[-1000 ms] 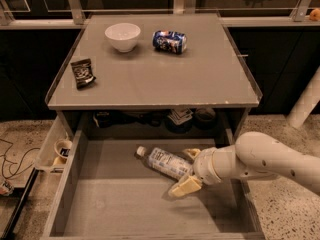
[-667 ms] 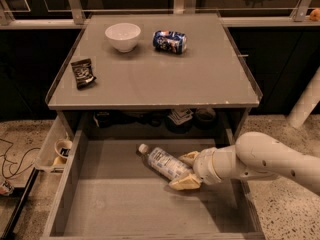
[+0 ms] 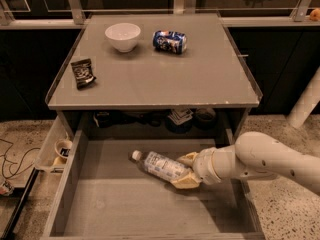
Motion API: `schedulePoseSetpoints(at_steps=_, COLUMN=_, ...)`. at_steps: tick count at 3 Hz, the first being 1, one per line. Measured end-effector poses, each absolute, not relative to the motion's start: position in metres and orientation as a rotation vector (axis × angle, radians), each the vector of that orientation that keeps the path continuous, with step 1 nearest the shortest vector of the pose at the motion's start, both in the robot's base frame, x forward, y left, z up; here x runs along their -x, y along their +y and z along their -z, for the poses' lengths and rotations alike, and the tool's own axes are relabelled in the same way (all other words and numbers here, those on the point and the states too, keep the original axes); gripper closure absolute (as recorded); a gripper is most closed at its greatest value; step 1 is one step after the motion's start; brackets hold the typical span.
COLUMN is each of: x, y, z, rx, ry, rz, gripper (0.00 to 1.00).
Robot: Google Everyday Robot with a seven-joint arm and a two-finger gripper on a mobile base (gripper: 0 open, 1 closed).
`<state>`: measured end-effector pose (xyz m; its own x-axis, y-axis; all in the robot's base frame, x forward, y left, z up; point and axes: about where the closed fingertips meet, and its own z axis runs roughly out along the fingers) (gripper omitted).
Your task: Pick blue plastic bottle from top drawer and place on counter
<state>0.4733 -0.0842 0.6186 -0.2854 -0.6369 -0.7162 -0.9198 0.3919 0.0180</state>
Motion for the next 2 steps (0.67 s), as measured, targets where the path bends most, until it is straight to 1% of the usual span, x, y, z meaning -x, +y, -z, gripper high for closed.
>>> schedulePoseSetpoints(at_steps=1, x=-0.473, y=-0.084, z=-0.619, rx=1.328, ry=2.025, rz=-0.582, gripper=1.0)
schedulePoseSetpoints(at_steps=2, x=-0.468, y=-0.093, z=-0.643, rx=1.331, ry=2.002, rz=-0.572, gripper=1.0)
